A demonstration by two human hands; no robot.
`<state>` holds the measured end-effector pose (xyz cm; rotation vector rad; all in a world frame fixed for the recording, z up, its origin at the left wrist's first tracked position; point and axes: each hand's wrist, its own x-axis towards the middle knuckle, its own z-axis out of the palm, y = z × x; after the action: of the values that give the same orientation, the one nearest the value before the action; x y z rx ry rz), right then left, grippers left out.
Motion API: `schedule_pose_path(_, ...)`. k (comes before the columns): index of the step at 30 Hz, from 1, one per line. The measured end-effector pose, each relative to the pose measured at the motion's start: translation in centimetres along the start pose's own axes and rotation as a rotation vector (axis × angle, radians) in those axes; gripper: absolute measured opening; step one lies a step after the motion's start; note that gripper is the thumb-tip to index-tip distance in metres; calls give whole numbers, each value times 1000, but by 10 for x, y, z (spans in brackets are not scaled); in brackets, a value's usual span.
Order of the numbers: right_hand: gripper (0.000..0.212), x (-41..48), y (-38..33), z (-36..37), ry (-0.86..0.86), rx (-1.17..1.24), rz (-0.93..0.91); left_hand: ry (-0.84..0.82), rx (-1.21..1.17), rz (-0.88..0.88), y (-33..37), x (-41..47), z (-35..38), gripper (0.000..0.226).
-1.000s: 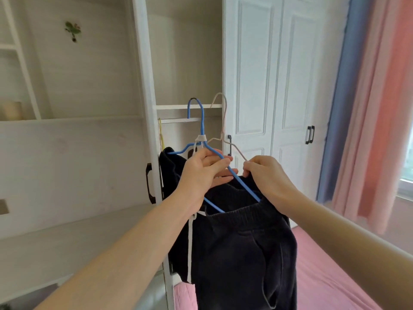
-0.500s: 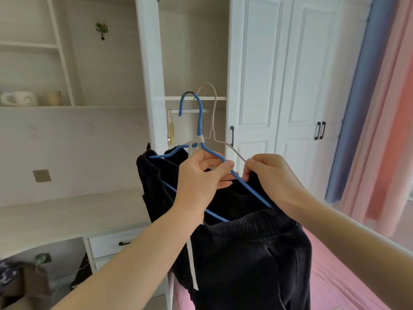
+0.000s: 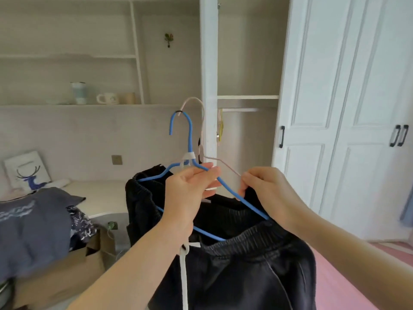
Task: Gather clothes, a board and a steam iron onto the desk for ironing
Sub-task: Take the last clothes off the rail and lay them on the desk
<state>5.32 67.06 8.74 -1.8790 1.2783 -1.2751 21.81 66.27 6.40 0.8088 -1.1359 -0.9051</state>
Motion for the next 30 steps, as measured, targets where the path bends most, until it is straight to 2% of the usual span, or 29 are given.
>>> schedule_pose_path(2, 40, 4, -6, 19, -56, 36, -18, -6, -73, -35, 5, 5, -19, 30)
schedule_pose_path(6, 40, 13, -13, 65, -165, 36, -52, -31, -112, -50, 10, 12, -62, 28)
schedule_pose_path(8, 41, 18, -15, 92, -208, 17, -71, 0, -86, -40, 9, 12, -87, 34)
schedule_pose_path(16, 32, 44, -41, 212, -437, -118, -211, 182, -2, 30, 16, 11, -193, 22)
schedule_pose_path(20, 16, 55, -69, 274, -512, -172, -316, 310, 163, 19, 21, 18, -255, 29)
schedule_pose_path(25, 12, 69, -92, 360, -571, -248, -391, 375, 332, 22, 28, 28, -332, 26)
schedule_pose_path(27, 17, 75, -98, 390, -599, -226, -372, 389, 364, 38, 32, 33, -359, 14)
schedule_pose_path(30, 26, 85, -102, 433, -634, -182, -342, 399, 369, 49, 33, 40, -399, 19)
